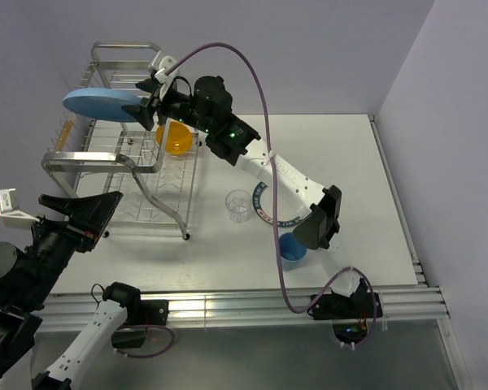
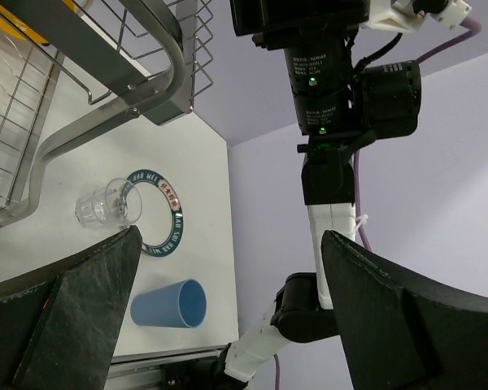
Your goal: Load the mixed dishes into the dish rack
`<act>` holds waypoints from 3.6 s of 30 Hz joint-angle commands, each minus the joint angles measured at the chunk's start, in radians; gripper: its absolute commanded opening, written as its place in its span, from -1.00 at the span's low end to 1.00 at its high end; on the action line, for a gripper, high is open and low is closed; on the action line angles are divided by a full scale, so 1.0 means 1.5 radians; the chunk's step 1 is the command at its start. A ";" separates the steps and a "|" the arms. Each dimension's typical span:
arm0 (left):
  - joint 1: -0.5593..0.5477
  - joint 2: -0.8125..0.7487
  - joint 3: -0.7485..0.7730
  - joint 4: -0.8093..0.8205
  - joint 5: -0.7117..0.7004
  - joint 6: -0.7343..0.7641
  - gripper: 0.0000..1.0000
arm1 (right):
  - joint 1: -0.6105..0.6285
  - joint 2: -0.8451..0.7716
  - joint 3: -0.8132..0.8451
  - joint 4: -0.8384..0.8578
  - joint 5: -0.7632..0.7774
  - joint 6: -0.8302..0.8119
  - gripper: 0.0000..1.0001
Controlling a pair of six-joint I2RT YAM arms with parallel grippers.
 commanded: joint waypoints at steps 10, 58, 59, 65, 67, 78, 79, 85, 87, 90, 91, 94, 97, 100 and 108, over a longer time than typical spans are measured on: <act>0.002 0.017 0.000 0.020 0.020 0.018 0.99 | -0.015 0.034 0.052 0.056 -0.046 0.062 -0.61; 0.002 0.094 0.200 0.126 -0.177 -0.219 0.98 | 0.124 0.011 0.027 0.119 0.548 -0.099 -1.00; 0.002 0.085 0.189 0.138 -0.177 -0.219 0.98 | 0.124 0.011 0.020 0.118 0.548 -0.099 -1.00; 0.001 0.073 0.190 0.130 -0.176 -0.224 0.98 | 0.122 -0.002 -0.033 0.125 0.493 -0.104 -1.00; 0.001 0.067 0.184 0.133 -0.180 -0.225 0.98 | 0.121 -0.017 -0.059 0.133 0.463 -0.099 -1.00; -0.017 0.011 0.144 0.107 -0.229 -0.263 0.98 | 0.103 -0.093 -0.208 0.171 0.326 -0.110 -1.00; -0.018 0.013 0.146 0.106 -0.231 -0.259 0.98 | 0.100 -0.095 -0.208 0.165 0.321 -0.107 -1.00; -0.027 0.016 0.147 0.108 -0.232 -0.257 0.98 | 0.076 -0.116 -0.239 0.163 0.292 -0.074 -1.00; -0.029 0.013 0.142 0.106 -0.237 -0.258 0.98 | 0.071 -0.121 -0.245 0.162 0.286 -0.067 -0.89; -0.031 0.006 0.133 0.104 -0.238 -0.265 0.98 | 0.061 -0.132 -0.268 0.174 0.261 -0.059 -0.88; -0.031 0.004 0.131 0.103 -0.237 -0.269 0.98 | 0.055 -0.133 -0.271 0.175 0.255 -0.051 -0.88; -0.031 0.003 0.129 0.101 -0.240 -0.268 0.98 | 0.043 -0.129 -0.267 0.169 0.244 -0.039 -1.00; -0.032 0.001 0.130 0.095 -0.242 -0.270 0.99 | 0.039 -0.125 -0.265 0.169 0.237 -0.036 -1.00; -0.032 -0.002 0.125 0.094 -0.242 -0.275 0.98 | 0.037 -0.112 -0.245 0.153 0.237 -0.036 -0.58; -0.031 -0.002 0.111 0.097 -0.239 -0.277 0.98 | 0.036 -0.126 -0.263 0.168 0.229 -0.014 0.33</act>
